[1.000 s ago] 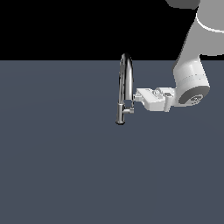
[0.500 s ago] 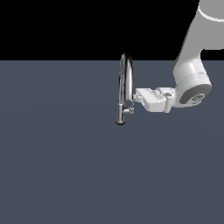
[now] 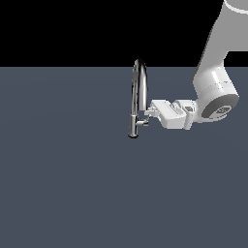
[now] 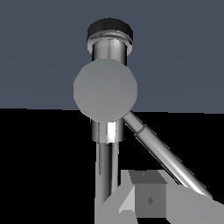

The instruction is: Turn on the faucet by rotating a designated handle.

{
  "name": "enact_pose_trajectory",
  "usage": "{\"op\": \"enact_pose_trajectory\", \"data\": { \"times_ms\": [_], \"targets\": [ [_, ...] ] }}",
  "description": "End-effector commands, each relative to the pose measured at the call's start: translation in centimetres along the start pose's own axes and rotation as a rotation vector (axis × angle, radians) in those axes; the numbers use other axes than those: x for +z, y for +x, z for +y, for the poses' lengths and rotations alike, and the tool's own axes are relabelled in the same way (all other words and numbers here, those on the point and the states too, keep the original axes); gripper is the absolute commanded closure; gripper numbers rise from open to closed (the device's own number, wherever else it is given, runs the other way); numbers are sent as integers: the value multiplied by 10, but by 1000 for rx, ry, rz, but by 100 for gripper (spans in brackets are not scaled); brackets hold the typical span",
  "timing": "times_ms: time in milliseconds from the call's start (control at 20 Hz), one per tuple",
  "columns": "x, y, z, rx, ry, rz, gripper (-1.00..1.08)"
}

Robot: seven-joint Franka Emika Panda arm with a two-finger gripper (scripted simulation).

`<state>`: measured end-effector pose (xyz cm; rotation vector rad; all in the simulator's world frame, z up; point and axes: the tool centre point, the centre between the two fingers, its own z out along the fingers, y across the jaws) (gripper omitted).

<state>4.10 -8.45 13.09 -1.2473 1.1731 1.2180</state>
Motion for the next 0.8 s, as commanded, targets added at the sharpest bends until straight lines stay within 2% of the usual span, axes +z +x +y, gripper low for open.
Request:
{"op": "enact_pose_trajectory", "data": {
  "times_ms": [0,200,250,700,750],
  "targets": [
    [-6,11,15,18,5,0,108],
    [-7,15,25,18,5,0,108],
    [0,3,15,-4,-6,-3,108],
    [-7,66,42,18,5,0,108],
    [-7,66,42,18,5,0,108]
  ]
}}
